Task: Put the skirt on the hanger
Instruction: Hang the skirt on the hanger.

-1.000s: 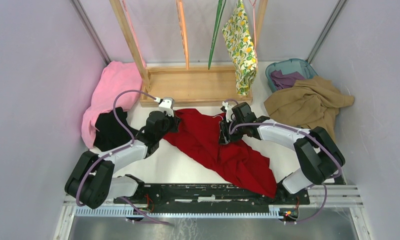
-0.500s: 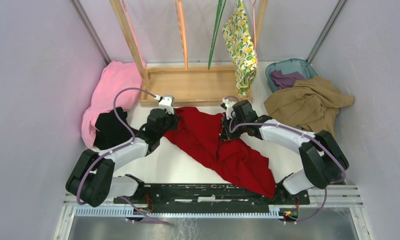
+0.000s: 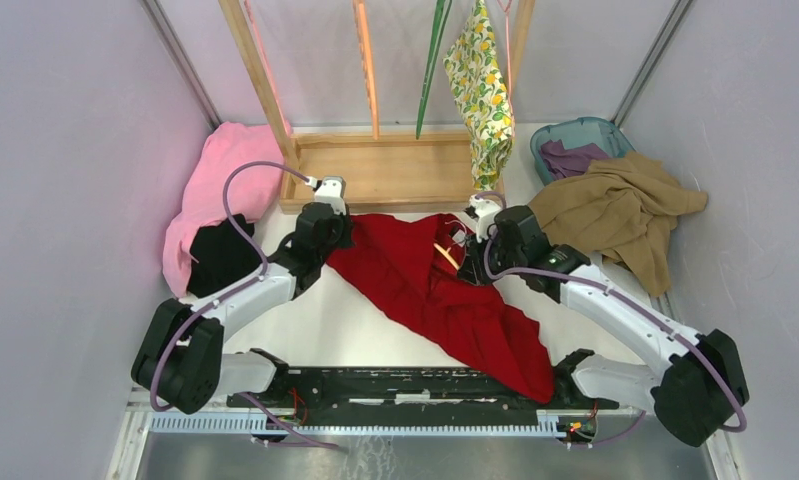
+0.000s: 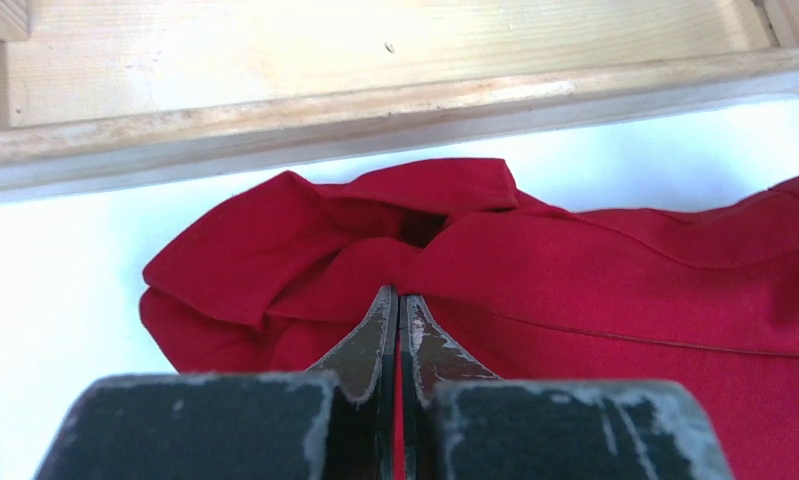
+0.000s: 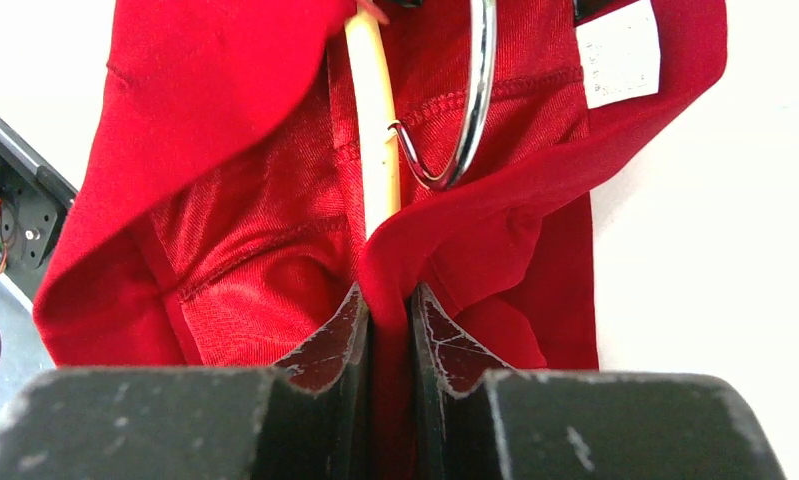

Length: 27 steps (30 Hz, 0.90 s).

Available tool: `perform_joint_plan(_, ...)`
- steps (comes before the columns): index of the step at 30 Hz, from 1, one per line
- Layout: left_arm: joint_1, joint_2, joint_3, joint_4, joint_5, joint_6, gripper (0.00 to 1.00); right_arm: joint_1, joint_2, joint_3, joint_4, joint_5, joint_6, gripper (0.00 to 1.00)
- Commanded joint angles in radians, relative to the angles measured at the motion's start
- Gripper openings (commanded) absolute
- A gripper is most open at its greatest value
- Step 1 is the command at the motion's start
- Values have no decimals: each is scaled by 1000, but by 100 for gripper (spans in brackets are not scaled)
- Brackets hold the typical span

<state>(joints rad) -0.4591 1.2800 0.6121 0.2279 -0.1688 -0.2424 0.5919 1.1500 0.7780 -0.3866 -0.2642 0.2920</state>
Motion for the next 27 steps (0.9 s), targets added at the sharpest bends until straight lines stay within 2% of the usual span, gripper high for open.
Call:
perform_joint_plan(1, 18, -1, 86, -29, -92, -25, 3, 3, -102, 23, -36, -5, 9, 1)
perform_joint_plan(7, 17, -22, 87, -51, -57, -33, 6, 7, -171, 81, -93, 5, 16, 1)
perform_joint_plan(15, 18, -144, 77, -71, 10, -54, 31, 17, -178, 198, -114, 46, 9, 1)
perform_joint_plan(27, 17, -283, 122, -208, -20, -99, 33, 24, -181, 422, -150, 85, 22, 1)
